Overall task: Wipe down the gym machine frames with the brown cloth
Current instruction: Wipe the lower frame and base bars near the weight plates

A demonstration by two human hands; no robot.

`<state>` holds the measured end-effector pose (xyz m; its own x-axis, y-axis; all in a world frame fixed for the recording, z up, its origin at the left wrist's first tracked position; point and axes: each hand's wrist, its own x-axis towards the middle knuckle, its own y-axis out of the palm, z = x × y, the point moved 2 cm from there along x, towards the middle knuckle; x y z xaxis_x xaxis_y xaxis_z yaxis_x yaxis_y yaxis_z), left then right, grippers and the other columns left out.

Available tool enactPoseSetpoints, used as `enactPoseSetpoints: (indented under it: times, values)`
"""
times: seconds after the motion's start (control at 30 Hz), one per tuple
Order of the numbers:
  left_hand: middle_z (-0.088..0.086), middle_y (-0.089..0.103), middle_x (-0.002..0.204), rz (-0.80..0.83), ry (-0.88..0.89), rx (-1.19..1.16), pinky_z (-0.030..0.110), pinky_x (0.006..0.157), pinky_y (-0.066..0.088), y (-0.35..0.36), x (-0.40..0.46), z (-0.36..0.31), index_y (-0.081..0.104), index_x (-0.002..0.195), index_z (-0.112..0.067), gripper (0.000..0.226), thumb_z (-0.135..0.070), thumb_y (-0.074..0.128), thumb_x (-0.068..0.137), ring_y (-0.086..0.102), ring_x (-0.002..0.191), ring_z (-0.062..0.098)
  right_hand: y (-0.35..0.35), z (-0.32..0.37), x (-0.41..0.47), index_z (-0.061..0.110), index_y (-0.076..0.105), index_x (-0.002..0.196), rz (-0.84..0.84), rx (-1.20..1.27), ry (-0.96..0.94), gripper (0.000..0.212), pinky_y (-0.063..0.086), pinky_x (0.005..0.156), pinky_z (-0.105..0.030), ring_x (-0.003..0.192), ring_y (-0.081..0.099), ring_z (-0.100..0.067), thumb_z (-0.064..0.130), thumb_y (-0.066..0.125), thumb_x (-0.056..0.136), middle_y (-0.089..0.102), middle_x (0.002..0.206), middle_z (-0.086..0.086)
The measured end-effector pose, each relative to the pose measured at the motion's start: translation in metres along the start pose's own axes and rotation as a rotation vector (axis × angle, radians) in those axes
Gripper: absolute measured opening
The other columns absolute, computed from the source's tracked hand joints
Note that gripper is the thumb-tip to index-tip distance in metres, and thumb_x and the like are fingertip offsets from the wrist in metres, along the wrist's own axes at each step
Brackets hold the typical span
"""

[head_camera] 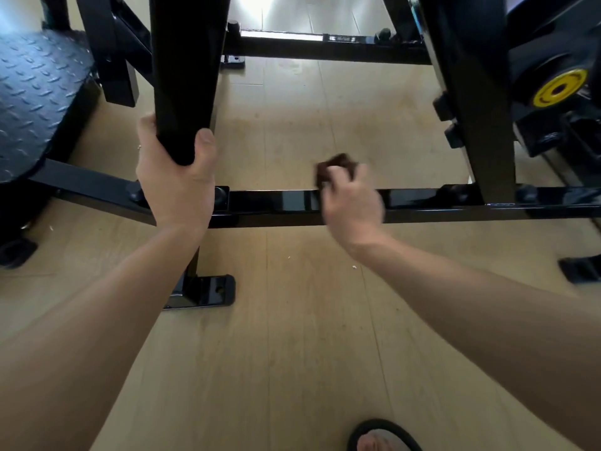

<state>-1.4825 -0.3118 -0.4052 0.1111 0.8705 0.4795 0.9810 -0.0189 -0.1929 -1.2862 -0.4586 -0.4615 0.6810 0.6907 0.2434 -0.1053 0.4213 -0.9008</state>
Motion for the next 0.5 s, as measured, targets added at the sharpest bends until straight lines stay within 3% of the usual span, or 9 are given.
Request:
enactPoseSetpoints:
  times: [0.13,0.2,0.3,0.4,0.5]
  values:
    - [-0.016,0.055,0.090,0.016,0.024,0.026,0.014,0.068,0.048,-0.002,0.000,-0.002,0.044,0.110,-0.035,0.024,-0.047,0.057,0.094,0.058,0.082,-0.001,0.033,0.091,-0.011,0.022,0.059,0.130,0.087,0.091,-0.303,0.031,0.045,0.070,-0.036,0.087,0.051,-0.024,0.035,0.052,0.104,0.052,0.117,-0.012]
    - [-0.017,0.054,0.090,0.034,0.032,0.041,0.012,0.068,0.048,-0.003,0.000,-0.005,0.042,0.108,-0.038,0.022,-0.048,0.056,0.095,0.058,0.082,-0.001,0.031,0.091,-0.007,0.020,0.059,0.132,0.089,0.094,-0.367,0.032,0.046,0.068,-0.036,0.085,0.049,-0.023,0.035,0.052,0.104,0.054,0.114,-0.012]
    - [-0.016,0.054,0.090,0.039,0.022,0.035,0.013,0.068,0.047,-0.004,0.001,-0.004,0.043,0.110,-0.033,0.025,-0.048,0.055,0.095,0.058,0.082,0.000,0.011,0.046,-0.006,0.019,0.058,0.137,0.066,0.041,-0.464,0.036,0.056,0.072,-0.041,0.091,0.061,-0.030,0.035,0.053,0.104,0.058,0.118,-0.016]
    - [-0.015,0.055,0.090,0.044,0.022,0.025,0.014,0.068,0.048,-0.004,0.001,-0.002,0.044,0.112,-0.030,0.027,-0.047,0.056,0.095,0.057,0.083,0.002,-0.013,-0.031,-0.002,0.021,0.053,0.137,0.006,-0.062,-0.316,0.037,0.059,0.071,-0.044,0.091,0.064,-0.034,0.038,0.048,0.105,0.057,0.123,-0.019]
    - [-0.011,0.057,0.094,0.034,0.025,0.007,0.016,0.073,0.049,-0.003,0.001,-0.001,0.043,0.110,-0.035,0.024,-0.046,0.057,0.094,0.057,0.087,0.003,-0.040,-0.108,0.002,0.020,0.049,0.135,-0.074,-0.229,-0.003,0.034,0.049,0.068,-0.040,0.089,0.063,-0.039,0.039,0.044,0.106,0.051,0.123,-0.023]
